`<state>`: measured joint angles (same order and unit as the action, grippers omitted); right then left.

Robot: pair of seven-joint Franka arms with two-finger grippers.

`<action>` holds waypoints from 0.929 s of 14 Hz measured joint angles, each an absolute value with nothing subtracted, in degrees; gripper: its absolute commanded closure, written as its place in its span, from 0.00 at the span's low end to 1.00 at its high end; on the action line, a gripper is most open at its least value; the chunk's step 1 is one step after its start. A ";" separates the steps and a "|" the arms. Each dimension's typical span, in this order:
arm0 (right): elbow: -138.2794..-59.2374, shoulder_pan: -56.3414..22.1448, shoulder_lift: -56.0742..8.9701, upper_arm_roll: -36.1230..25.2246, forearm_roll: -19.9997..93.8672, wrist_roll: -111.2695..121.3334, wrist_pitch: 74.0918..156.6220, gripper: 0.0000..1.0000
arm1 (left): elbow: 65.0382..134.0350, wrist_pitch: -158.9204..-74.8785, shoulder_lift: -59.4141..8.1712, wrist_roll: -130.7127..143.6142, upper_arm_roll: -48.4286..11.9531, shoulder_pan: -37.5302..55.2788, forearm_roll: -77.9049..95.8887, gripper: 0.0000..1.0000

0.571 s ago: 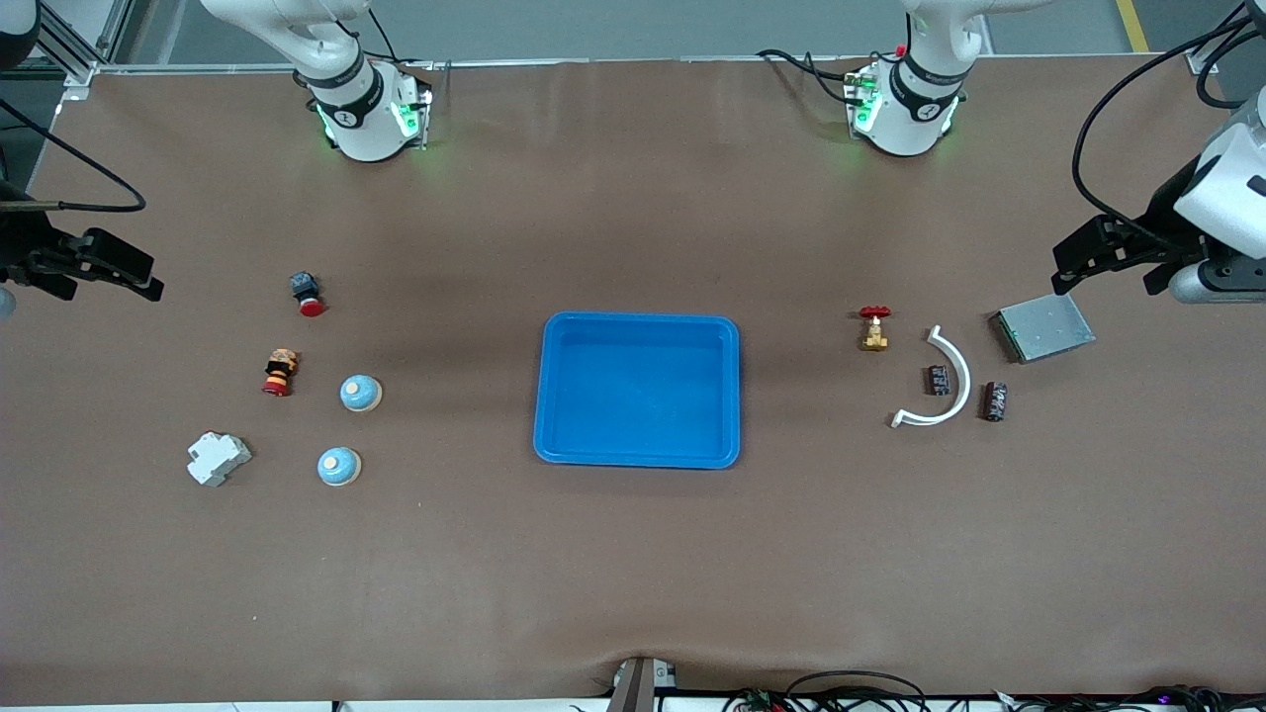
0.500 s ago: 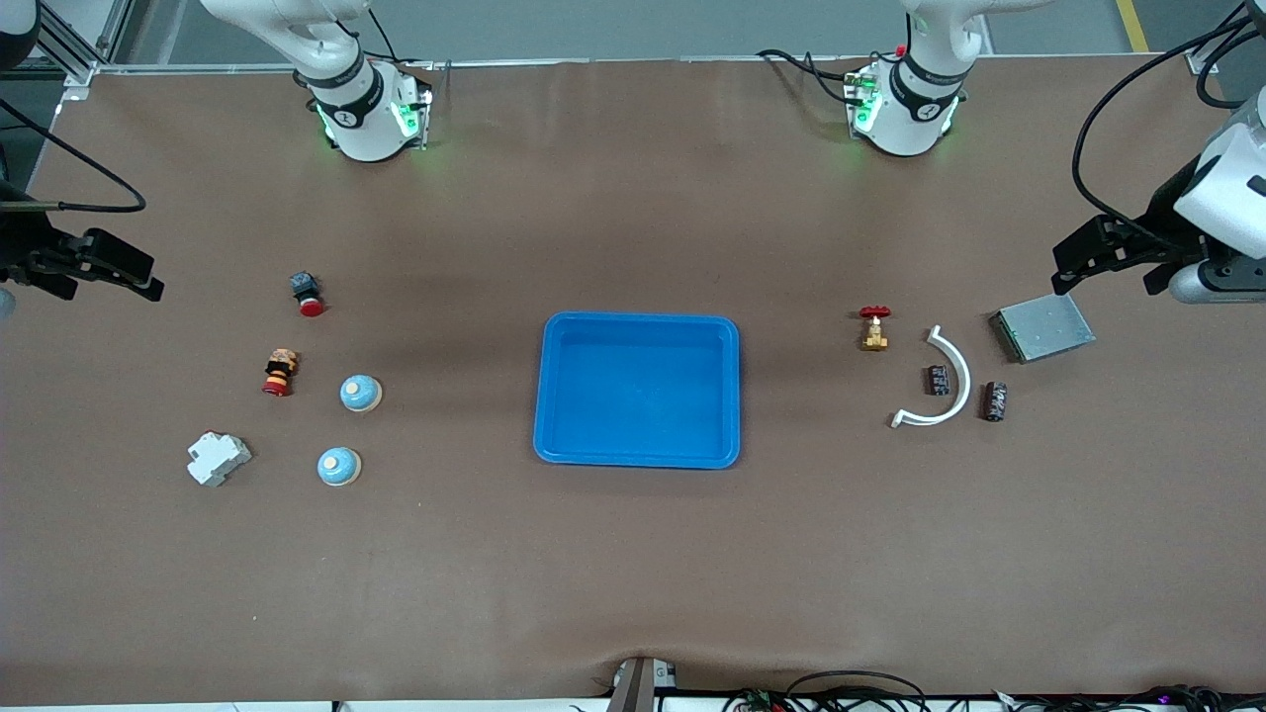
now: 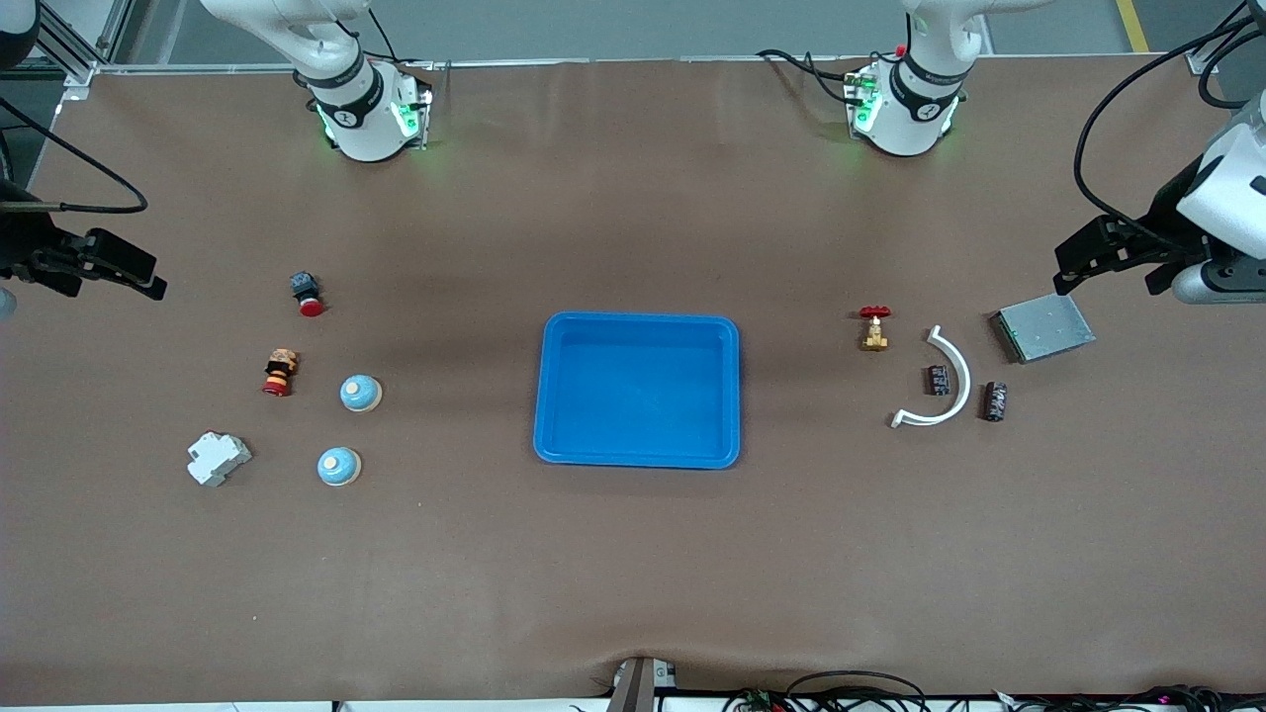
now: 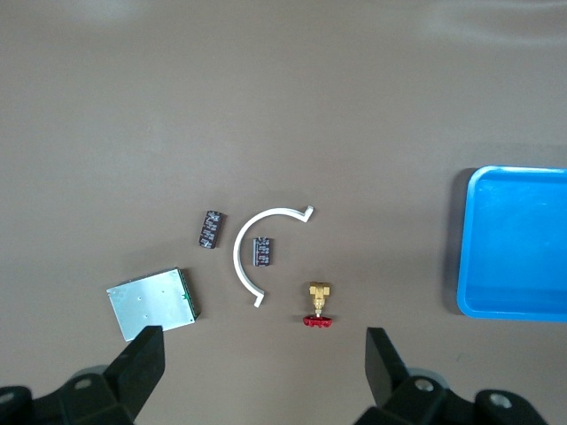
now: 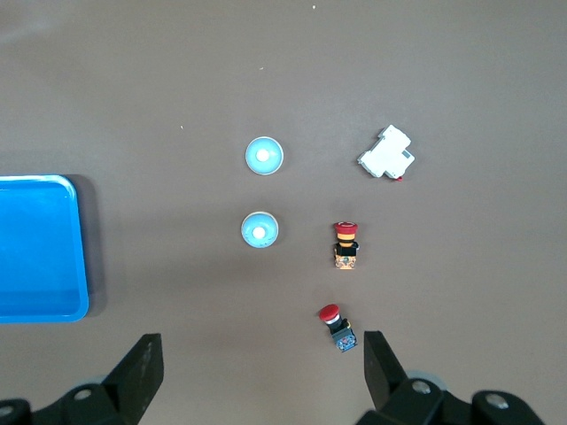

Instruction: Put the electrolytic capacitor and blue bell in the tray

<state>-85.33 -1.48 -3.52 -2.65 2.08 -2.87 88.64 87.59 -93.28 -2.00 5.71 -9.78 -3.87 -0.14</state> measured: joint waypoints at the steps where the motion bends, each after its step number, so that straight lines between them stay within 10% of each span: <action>1: -85.43 -1.48 -3.52 -2.64 2.09 -2.87 88.64 0.00 | 87.60 -93.24 -2.31 5.71 -9.73 -3.90 -0.14 0.00; 13: -104.40 -1.72 -3.78 -2.00 2.28 -3.13 106.52 0.00 | 87.71 -94.48 -13.24 5.54 -8.52 -4.49 -0.15 0.00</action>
